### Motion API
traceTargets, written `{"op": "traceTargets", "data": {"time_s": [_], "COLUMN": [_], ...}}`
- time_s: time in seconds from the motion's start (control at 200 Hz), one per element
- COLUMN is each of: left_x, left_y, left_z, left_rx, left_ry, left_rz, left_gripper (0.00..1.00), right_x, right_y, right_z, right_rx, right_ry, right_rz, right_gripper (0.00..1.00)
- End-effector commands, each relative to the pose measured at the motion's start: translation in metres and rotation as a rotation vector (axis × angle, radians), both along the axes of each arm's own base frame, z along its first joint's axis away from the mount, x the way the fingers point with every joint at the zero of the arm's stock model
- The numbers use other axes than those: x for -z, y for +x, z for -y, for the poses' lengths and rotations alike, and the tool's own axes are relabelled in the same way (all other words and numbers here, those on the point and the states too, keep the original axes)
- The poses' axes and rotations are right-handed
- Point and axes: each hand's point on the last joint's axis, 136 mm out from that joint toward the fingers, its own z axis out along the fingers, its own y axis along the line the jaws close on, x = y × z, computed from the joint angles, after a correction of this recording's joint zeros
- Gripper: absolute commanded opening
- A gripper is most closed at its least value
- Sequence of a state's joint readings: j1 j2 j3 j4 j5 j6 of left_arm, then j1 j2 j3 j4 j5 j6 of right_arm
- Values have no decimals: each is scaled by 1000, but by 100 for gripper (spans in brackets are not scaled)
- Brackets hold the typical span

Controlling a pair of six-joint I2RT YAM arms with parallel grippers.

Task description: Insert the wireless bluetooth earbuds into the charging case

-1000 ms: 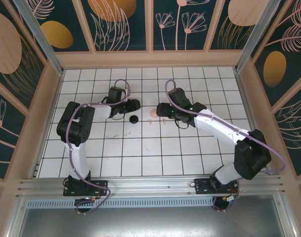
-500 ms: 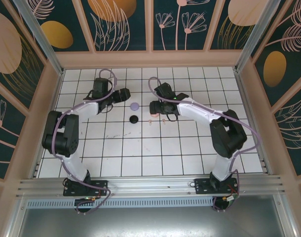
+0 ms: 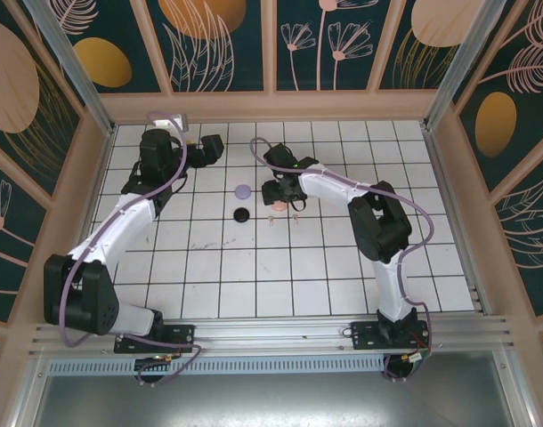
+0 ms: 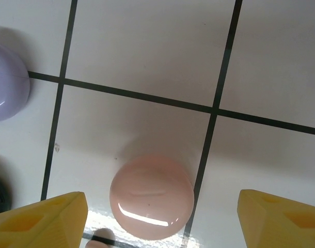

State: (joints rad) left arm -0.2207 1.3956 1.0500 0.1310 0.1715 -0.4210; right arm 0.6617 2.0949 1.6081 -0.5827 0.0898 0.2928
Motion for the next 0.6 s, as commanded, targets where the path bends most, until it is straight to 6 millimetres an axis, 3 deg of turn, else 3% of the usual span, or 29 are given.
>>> {"op": "traceTargets", "data": {"time_s": [0.0,0.12,0.275,0.295,0.596], "left_x": [-16,-24,-45,-38,-44], "left_y": [-1,-7,-19,-22,-31], "left_z": [-31,-46,-45,-45,-57], "left_rx": [-178,-264,-232,-228,-274], "left_ry": [-23,-37,-29,-19,18], "left_rz": [46,58,140,134,164], "left_gripper": [99,99,99,99,99], "right_x": [8,14,23,24,36], "right_y": [-1,-2,-3,-3,-2], "right_z": [5,1,-1,-1,-7], "right_rx": [-15,-31,-44,-45,-71], "right_ry": [-55,-73,-95,-100,-127], "right_rz": [-31,-45,-60,-63,-80], "right_gripper": [75,74,72,71,64]}}
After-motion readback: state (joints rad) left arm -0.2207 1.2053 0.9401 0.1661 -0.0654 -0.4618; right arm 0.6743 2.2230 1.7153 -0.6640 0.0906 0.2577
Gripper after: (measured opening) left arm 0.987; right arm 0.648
